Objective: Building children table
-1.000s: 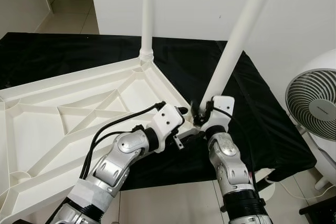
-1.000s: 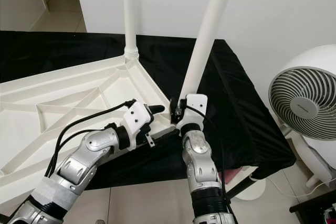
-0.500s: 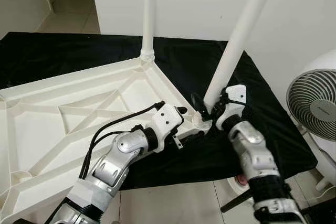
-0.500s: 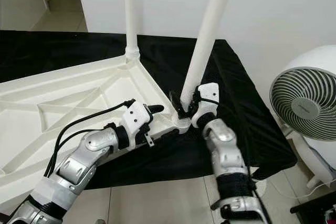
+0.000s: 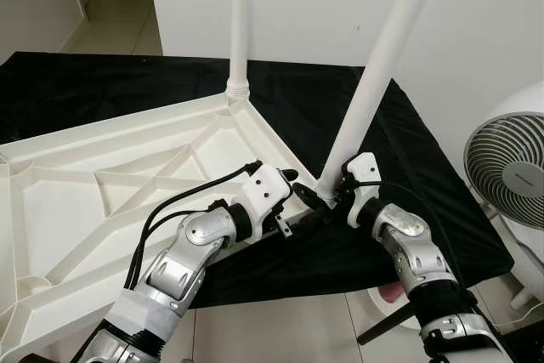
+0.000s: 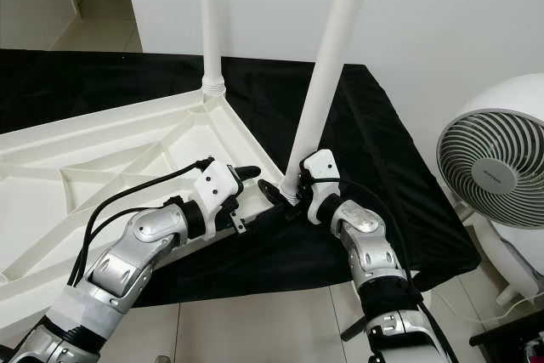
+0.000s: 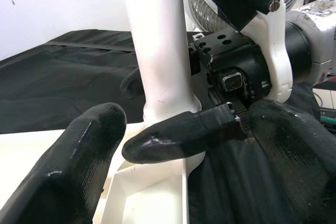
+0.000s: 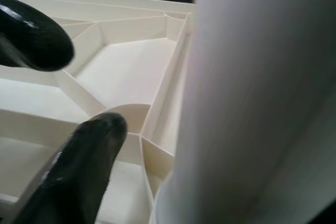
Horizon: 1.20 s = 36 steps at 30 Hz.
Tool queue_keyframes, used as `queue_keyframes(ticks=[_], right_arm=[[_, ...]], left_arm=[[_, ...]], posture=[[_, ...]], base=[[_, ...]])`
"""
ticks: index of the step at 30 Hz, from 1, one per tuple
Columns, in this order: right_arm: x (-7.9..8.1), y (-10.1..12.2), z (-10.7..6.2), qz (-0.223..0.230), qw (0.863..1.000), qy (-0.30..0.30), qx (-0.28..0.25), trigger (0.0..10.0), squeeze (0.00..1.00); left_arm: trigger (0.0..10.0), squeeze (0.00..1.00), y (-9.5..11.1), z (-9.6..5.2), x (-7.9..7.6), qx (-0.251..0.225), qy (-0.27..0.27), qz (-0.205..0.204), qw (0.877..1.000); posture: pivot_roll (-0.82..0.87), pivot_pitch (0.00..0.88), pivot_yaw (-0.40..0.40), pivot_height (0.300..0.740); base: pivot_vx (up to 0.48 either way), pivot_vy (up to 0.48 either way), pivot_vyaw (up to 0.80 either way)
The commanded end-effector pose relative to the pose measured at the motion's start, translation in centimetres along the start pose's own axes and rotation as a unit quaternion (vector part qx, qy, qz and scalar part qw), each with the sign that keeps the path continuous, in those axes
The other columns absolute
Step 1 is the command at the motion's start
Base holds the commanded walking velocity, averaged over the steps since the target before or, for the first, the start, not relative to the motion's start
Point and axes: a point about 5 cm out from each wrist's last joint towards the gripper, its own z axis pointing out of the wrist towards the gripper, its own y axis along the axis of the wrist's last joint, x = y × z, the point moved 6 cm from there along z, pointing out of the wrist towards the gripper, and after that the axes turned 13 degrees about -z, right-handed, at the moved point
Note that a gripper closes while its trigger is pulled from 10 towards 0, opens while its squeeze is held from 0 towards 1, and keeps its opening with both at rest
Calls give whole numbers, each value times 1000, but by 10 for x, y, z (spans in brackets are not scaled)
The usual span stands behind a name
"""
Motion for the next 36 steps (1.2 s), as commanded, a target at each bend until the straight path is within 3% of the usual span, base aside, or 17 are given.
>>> queue_keyframes(ticks=[1,2,14,15,16,17,20,23,32,34,36], right_arm=[[8,-6,5,10,1000,20,8,3882,0],[5,-4,6,15,1000,13,3,0,0],[-1,-8,5,44,999,-5,-4,0,0],[-1,-10,5,44,999,-8,-2,3176,0],[-1,-10,5,44,999,-8,-2,3176,0],[-5,-13,6,43,999,-25,9,10000,0],[-13,-18,6,36,997,-60,27,10000,0],[-29,-32,5,32,987,-139,73,10000,0],[-22,-41,6,70,971,-212,89,10000,0],[-23,-42,2,90,952,-278,93,10000,0],[-23,-42,2,90,952,-278,93,10000,0]], left_arm=[[10000,0,1,-1,2,3,6,4,1000],[10000,0,1,-1,2,3,6,5,1000],[10000,0,2,0,1,5,-1,5,1000],[10000,0,2,0,1,5,-2,5,1000],[10000,0,2,0,1,5,-2,5,1000],[10000,0,1,0,1,5,-3,5,1000],[10000,0,1,1,0,6,-3,4,1000],[10000,0,0,1,0,8,-4,5,1000],[10000,0,-6,0,-1,16,0,10,1000],[10000,0,-5,1,-1,15,0,10,1000],[10000,0,-5,1,-1,15,0,10,1000]], posture=[[157,12,-70,740],[158,11,-66,740],[148,13,-55,740],[147,13,-55,740],[147,13,-55,740],[146,13,-55,740],[144,14,-54,740],[143,15,-53,740],[146,19,-56,740],[144,20,-57,740],[144,20,-57,740]], base=[[0,0,0],[0,0,0],[0,0,0],[0,0,0],[0,0,0],[0,0,0],[0,0,0],[0,0,0],[0,0,0],[0,0,0],[0,0,0]])
